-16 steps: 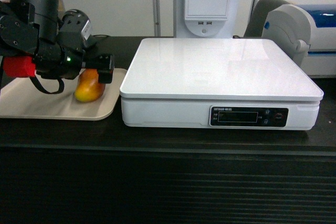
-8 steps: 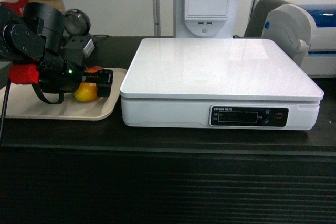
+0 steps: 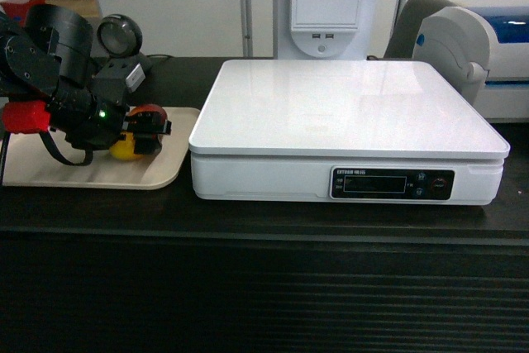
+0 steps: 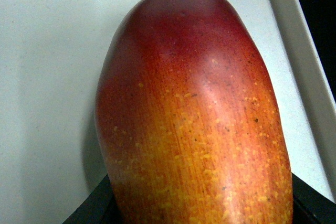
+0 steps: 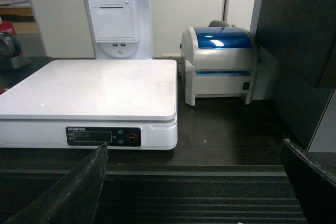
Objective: Place dark red mango on scale at checkout
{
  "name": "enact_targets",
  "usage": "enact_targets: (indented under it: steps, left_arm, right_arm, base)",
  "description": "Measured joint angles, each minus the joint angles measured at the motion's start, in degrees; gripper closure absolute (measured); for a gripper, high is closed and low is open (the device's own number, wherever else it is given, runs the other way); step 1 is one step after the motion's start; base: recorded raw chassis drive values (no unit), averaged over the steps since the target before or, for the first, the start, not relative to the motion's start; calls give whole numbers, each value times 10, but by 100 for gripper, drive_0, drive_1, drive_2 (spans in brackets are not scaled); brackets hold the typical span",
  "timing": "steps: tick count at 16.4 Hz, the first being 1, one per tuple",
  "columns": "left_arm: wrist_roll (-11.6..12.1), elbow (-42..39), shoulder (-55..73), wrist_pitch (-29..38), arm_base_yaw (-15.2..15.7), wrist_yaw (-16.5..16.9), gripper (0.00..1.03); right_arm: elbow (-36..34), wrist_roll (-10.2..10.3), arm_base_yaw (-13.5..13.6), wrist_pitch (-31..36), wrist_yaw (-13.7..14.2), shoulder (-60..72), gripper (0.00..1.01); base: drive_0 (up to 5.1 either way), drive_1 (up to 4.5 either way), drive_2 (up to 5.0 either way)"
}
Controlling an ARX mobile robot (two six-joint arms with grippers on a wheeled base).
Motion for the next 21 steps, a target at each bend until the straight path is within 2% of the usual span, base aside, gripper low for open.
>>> enact_targets:
  steps: [4, 6, 9, 13, 18, 21]
  left_arm:
    - [0, -58, -74, 47, -4, 14, 45]
    - [0, -89, -139, 63, -24, 25, 45]
    - [-12, -106, -200, 89, -78, 42, 45]
    - [-18, -81, -205, 73, -159, 43, 45]
    - [-15, 24, -133, 35, -252, 9, 46]
    - [-6, 84, -60, -2, -289, -7, 46]
  right_arm:
    - [0, 0, 0, 0, 0, 0, 3]
    - [0, 0, 0, 0, 0, 0, 3]
    - [0, 0, 0, 0, 0, 0, 3]
    - [0, 0, 0, 0, 0, 0, 3]
    - [0, 0, 0, 0, 0, 0, 3]
    - [0, 0, 0, 0, 0, 0, 3]
  base:
    - [0, 0, 0]
    - [0, 0, 0]
    - [0, 0, 0]
    - [0, 0, 0]
    - [0, 0, 0]
    - [0, 0, 0]
